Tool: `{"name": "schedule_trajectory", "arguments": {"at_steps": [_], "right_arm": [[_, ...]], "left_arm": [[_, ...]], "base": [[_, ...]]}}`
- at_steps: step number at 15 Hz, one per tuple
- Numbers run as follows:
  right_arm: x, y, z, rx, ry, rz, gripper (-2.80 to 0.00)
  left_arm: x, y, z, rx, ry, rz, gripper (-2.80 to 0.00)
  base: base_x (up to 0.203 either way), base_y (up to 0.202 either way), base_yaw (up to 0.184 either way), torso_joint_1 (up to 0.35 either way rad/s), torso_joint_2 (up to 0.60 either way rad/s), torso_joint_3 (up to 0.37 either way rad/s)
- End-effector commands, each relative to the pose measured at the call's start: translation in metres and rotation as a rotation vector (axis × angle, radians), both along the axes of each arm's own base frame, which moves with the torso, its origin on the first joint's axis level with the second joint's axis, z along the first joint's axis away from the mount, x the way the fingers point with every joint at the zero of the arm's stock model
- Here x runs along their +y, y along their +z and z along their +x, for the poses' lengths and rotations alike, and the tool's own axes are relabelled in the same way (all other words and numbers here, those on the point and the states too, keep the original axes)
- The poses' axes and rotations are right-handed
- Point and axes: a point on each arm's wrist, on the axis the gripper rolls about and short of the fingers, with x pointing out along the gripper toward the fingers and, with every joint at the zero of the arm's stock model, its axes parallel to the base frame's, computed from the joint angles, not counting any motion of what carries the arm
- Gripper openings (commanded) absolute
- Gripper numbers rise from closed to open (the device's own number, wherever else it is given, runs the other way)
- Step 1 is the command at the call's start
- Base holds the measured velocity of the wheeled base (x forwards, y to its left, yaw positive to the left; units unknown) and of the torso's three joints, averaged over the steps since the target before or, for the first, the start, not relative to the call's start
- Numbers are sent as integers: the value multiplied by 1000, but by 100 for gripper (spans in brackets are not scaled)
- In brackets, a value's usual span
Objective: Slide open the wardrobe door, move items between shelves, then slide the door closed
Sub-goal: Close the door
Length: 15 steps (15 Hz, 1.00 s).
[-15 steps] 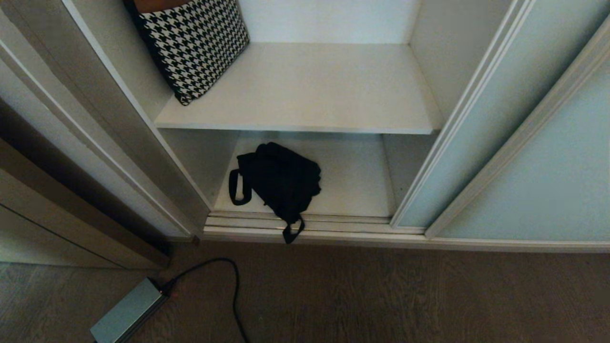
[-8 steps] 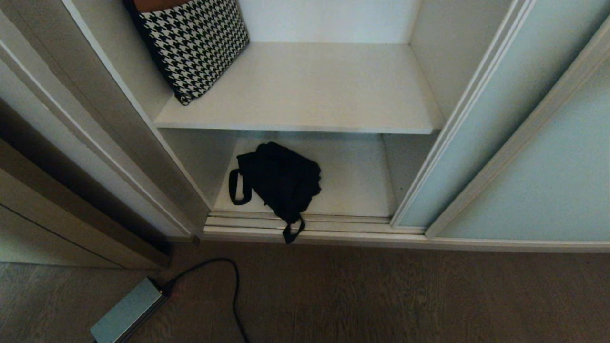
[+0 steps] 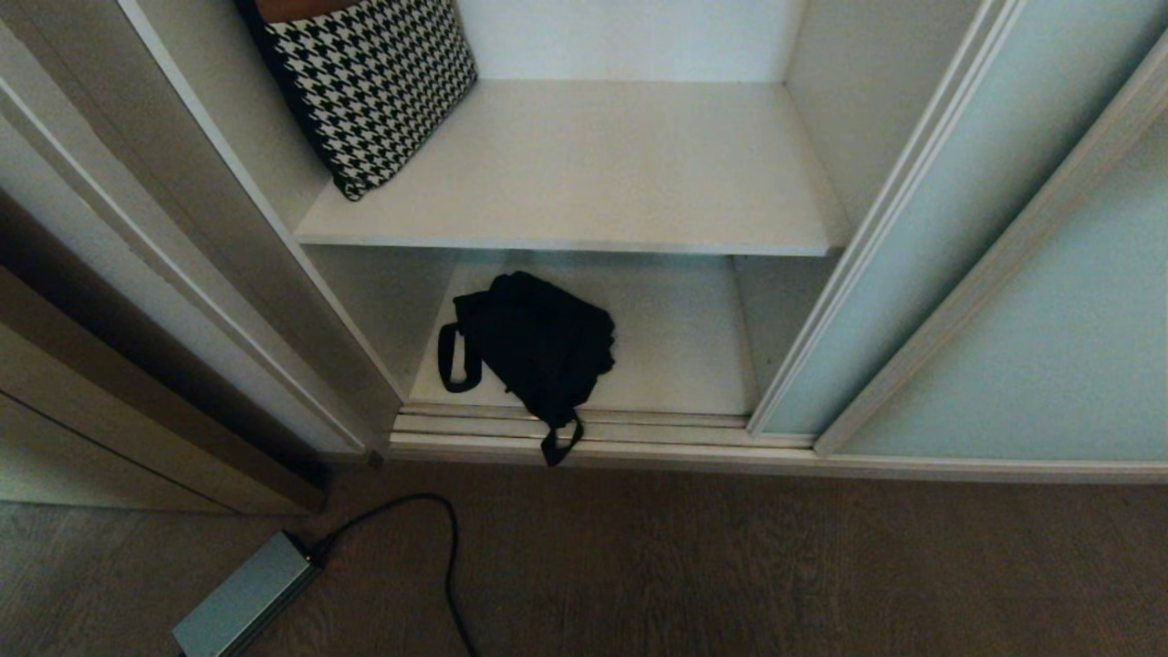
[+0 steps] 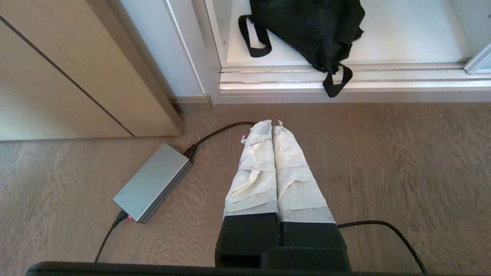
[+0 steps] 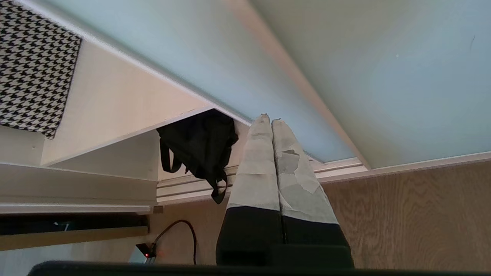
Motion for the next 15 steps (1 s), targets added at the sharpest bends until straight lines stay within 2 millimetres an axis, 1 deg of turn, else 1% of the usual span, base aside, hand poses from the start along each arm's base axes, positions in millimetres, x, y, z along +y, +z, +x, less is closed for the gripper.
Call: {"name": "schedule_trajectory", "arguments": {"at_steps": [1, 4, 10, 15], "right_arm": [[-4, -3, 9, 8, 5, 7, -280], [-8, -6, 21, -5, 7, 1, -280], [-12, -14, 35, -1, 9, 2, -280], [-11, -18, 46, 4, 30, 1, -280]], "left_arm": [[0, 0, 0, 1, 0, 1, -280], [0, 0, 0, 1, 0, 1, -280], [0, 0, 0, 1, 0, 1, -280], [0, 0, 0, 1, 0, 1, -280]], "base": [[0, 0, 0, 0, 0, 0], [0, 0, 0, 0, 0, 0], [0, 0, 0, 0, 0, 0], [0, 0, 0, 0, 0, 0]]}}
